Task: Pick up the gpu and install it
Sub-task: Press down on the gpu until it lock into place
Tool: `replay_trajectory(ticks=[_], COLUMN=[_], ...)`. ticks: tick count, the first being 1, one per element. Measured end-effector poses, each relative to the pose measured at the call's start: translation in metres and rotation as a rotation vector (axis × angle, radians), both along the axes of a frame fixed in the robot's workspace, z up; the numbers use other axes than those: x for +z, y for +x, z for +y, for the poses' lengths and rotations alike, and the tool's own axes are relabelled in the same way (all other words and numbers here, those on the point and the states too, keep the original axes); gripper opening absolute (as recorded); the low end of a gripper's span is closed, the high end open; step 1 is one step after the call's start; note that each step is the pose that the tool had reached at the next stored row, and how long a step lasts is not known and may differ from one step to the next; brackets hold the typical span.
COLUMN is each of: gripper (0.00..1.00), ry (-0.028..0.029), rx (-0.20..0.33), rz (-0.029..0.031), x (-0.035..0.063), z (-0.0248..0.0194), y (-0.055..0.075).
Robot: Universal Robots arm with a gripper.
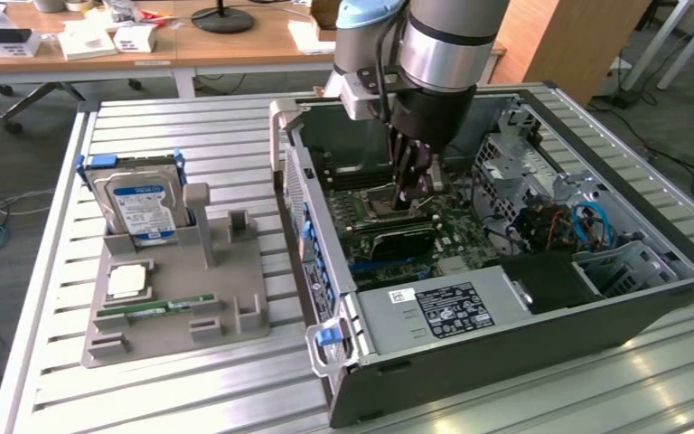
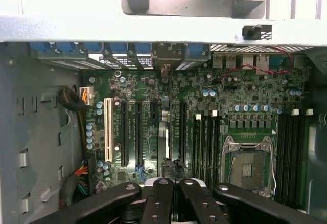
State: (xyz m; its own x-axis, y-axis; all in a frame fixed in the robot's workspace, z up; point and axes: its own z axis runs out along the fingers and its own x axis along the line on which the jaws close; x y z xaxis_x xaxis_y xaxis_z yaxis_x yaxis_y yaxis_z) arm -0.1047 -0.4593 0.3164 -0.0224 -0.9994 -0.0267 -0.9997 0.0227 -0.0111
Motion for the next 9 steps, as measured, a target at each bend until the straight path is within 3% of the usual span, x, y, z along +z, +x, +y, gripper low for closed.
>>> replay_trajectory(ticks=[9], gripper=[0.11], ry=[0.0], rx=[0.0], rz=[0.0], x=[-0.0149], z=[0.0], y=[-0.001])
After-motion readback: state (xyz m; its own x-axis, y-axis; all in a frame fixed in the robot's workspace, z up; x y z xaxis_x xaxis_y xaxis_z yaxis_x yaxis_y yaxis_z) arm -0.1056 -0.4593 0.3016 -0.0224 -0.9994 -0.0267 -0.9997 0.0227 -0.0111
